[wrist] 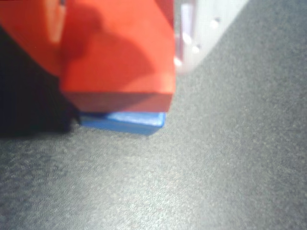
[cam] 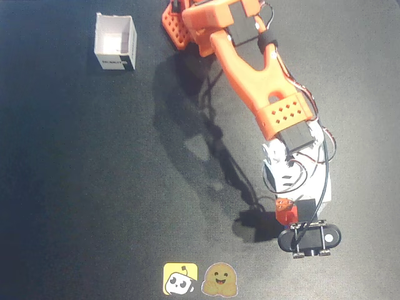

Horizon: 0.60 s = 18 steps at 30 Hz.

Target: Put the red cube on top of the blue cube.

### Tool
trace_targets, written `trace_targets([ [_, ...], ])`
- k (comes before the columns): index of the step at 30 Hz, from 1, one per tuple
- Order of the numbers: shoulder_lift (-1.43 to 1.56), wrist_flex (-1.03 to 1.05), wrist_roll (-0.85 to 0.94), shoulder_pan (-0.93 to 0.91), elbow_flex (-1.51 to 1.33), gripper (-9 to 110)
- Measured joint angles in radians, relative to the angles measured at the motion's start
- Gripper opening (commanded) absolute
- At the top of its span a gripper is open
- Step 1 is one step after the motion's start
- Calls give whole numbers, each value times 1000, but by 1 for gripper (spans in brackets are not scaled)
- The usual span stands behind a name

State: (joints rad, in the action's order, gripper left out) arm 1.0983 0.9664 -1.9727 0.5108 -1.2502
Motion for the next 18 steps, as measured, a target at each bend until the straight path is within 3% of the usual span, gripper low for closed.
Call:
trace_targets([
  [18,0,-9,-32,12,0,21],
])
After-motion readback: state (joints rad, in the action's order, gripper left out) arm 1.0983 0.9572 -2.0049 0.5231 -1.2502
